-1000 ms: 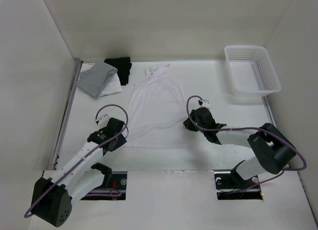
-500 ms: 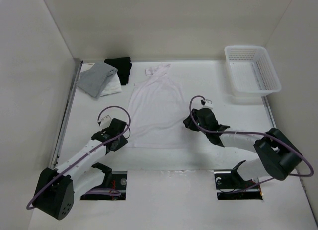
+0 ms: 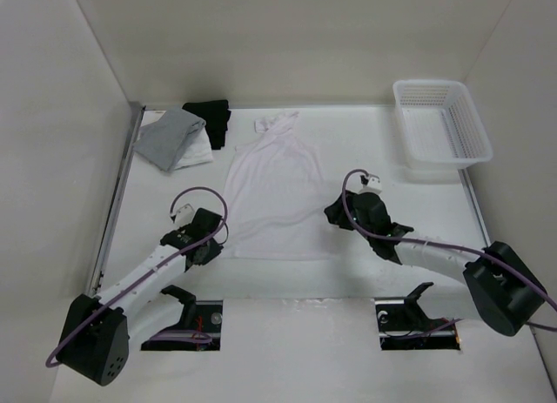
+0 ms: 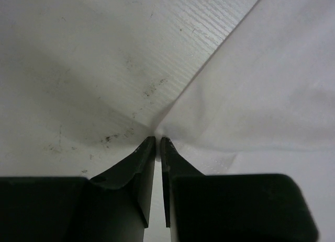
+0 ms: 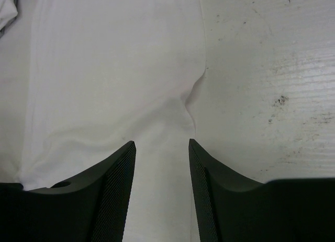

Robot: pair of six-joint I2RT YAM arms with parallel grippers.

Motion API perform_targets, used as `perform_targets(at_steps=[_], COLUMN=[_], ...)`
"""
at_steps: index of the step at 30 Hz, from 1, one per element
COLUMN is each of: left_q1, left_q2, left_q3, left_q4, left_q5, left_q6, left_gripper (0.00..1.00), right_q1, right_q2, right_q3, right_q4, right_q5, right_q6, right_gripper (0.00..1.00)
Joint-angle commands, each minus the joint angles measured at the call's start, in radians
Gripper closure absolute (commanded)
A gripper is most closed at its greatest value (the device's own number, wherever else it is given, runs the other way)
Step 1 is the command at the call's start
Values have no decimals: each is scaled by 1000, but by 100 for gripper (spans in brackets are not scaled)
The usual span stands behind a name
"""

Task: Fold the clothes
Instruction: Flatten the tank top out

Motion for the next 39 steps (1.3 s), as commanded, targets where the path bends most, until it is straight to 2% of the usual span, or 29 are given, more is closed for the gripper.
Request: perform_targets(at_steps=[1, 7, 13, 17, 26, 33, 39], left_q1=[-5, 3, -45, -61, -124, -128, -118], left_q2=[-4, -126, -122, -151, -170, -199, -205], left_q3=[5, 16, 13, -10, -84, -95, -87], left_q4=[7, 81, 207, 268, 420, 431, 431], left_q5=[5, 15, 1, -10, -2, -2, -2], left_q6=[-7, 48, 91, 108, 127, 139, 145], left_gripper=[94, 99, 100, 100, 99, 99, 99], right_q1=[-5, 36, 114, 180, 285, 341, 364], right_q2=[-37, -63, -103, -53, 9, 50, 61], right_q3=[-18, -48, -15, 39, 80, 85, 73], right_q4=[-12, -173, -379, -480, -542, -608, -643], right_q5=[33, 38, 112, 121, 133, 169, 179], right_q6=[3, 67, 139, 164, 261, 333, 380], right_gripper=[49, 51, 52, 56, 59, 68, 71])
